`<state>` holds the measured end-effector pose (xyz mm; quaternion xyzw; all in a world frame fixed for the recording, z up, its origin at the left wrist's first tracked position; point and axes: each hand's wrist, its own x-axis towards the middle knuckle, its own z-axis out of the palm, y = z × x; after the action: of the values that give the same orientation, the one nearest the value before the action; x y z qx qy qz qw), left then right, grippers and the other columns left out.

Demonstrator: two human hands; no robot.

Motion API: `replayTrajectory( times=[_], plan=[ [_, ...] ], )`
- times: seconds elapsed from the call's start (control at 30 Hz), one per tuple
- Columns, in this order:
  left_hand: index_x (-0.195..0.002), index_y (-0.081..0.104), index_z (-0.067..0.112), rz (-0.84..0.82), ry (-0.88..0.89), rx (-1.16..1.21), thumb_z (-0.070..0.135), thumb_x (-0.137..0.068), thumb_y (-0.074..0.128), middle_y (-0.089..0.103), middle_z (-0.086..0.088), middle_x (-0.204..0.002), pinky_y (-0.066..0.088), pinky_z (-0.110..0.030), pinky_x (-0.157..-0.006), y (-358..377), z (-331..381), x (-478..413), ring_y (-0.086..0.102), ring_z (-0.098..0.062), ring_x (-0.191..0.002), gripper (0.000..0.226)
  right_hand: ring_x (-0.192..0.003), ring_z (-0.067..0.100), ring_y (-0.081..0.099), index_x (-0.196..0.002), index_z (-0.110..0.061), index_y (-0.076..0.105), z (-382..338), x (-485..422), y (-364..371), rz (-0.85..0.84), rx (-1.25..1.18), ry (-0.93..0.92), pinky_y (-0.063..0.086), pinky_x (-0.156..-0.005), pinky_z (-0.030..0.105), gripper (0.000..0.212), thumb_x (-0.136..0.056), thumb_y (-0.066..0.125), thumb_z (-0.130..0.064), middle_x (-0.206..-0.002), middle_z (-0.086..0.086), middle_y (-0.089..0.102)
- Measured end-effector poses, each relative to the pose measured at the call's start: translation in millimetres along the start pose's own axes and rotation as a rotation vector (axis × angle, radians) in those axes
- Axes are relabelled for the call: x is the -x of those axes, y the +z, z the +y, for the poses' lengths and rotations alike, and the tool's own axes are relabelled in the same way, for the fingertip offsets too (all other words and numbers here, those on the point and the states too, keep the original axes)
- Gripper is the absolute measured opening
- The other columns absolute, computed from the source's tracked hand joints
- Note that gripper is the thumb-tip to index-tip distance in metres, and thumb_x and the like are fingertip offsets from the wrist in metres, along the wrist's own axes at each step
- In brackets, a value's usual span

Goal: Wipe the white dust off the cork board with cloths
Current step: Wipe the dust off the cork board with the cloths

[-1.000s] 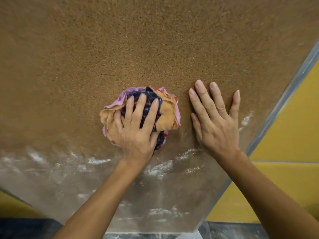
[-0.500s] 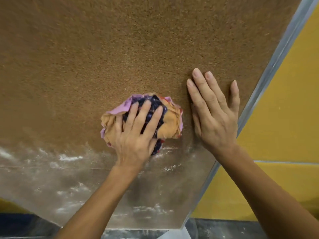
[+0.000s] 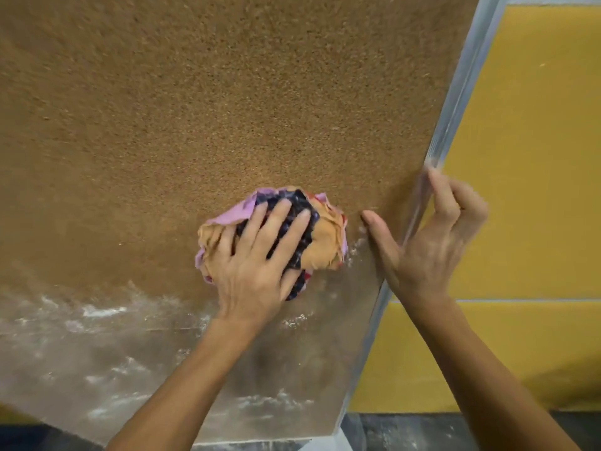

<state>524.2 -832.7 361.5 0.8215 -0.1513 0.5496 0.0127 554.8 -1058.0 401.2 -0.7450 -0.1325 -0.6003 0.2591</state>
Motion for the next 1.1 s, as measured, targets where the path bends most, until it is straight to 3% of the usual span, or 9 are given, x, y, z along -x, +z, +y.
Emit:
replayTrajectory(
  times=[0.1,0.23,0.33,0.4,0.57,0.67,0.77,0.9,1.1],
  plan=[
    [-0.152,0.045,0.022,0.136,-0.097,-0.003,0.045,-0.105,0.041,0.043,-0.008,-0.156,0.026,-0.048,-0.111,5.9,10.6,-41.3,0.029,-0.025,-0.15,0.052,-0.105,0.011,0.047,-0.137,0.003,0.046,-0.3,-6.3,-3.7,-0.099,-0.22,0.23,0.043,-0.093,0.023,0.061,-0.097,0.067,-0.037,-0.119,0.005,0.051],
    [-0.149,0.048,0.025,0.123,-0.029,-0.035,0.05,-0.106,0.036,0.044,-0.005,-0.153,0.035,-0.047,-0.099,22.5,29.8,-25.9,0.034,-0.022,-0.146,0.051,-0.083,-0.009,0.057,-0.126,-0.015,0.052,5.2,-13.1,-7.1,-0.243,-0.393,0.415,0.047,-0.073,0.02,0.037,-0.098,0.061,-0.036,-0.094,-0.032,0.058],
    [-0.15,0.049,0.03,-0.028,0.212,-0.024,0.04,-0.097,0.059,0.041,0.0,-0.16,0.037,-0.037,-0.076,26.9,38.9,7.7,0.042,-0.013,-0.14,0.055,-0.064,-0.003,0.052,-0.1,-0.028,0.047,9.8,-20.7,-13.2,-0.371,-0.399,0.411,0.038,-0.057,0.019,0.02,-0.098,0.06,-0.043,-0.077,-0.029,0.057],
    [-0.152,0.048,0.031,-0.113,0.304,0.001,0.032,-0.092,0.067,0.039,0.005,-0.161,0.037,-0.034,-0.074,24.4,38.7,18.1,0.047,-0.009,-0.134,0.062,-0.058,0.006,0.046,-0.086,-0.022,0.05,14.2,-24.5,-17.1,-0.425,-0.393,0.395,0.033,-0.052,0.026,0.032,-0.098,0.058,-0.052,-0.068,-0.012,0.055],
    [-0.154,0.041,0.026,0.048,0.025,0.027,0.035,-0.097,0.054,0.035,0.001,-0.163,0.027,-0.043,-0.108,13.9,44.8,-26.3,0.021,-0.014,-0.155,0.059,-0.06,0.008,0.033,-0.073,-0.004,0.048,24.0,-27.6,-21.9,-0.497,-0.448,0.427,0.027,-0.056,0.034,0.059,-0.094,0.05,-0.059,-0.062,0.001,0.039],
    [-0.152,0.045,0.022,0.145,-0.117,0.073,0.038,-0.101,0.047,0.039,-0.002,-0.159,0.025,-0.045,-0.111,18.2,60.3,-54.1,0.023,-0.017,-0.155,0.053,-0.065,0.008,0.032,-0.076,0.002,0.051,25.4,-29.2,-24.2,-0.561,-0.495,0.436,0.028,-0.058,0.041,0.065,-0.095,0.047,-0.06,-0.068,0.0,0.036],
    [-0.15,0.045,0.022,0.063,-0.022,0.072,0.036,-0.1,0.049,0.039,-0.003,-0.159,0.033,-0.043,-0.096,27.9,74.8,-26.8,0.031,-0.016,-0.151,0.052,-0.067,0.013,0.034,-0.077,0.002,0.05,25.3,-32.3,-25.2,-0.583,-0.522,0.466,0.033,-0.06,0.047,0.066,-0.094,0.048,-0.062,-0.07,0.002,0.037],
    [-0.156,0.041,0.026,-0.324,0.246,0.126,0.02,-0.084,0.077,0.016,0.007,-0.17,0.043,-0.038,-0.073,31.3,70.5,49.6,0.062,-0.012,-0.12,0.081,-0.064,0.007,0.03,-0.068,-0.017,0.044,23.5,-35.3,-28.9,-0.591,-0.575,0.507,0.026,-0.057,0.038,0.048,-0.096,0.053,-0.056,-0.067,-0.013,0.031],
    [-0.155,0.039,0.022,-0.15,0.113,0.113,0.022,-0.097,0.052,0.031,0.001,-0.162,0.032,-0.044,-0.106,17.7,71.3,0.6,0.035,-0.019,-0.146,0.06,-0.07,0.008,0.041,-0.076,-0.034,0.058,24.4,-32.2,-27.7,-0.625,-0.626,0.533,0.035,-0.062,0.044,0.032,-0.097,0.05,-0.057,-0.069,-0.012,0.044]
  ],
)
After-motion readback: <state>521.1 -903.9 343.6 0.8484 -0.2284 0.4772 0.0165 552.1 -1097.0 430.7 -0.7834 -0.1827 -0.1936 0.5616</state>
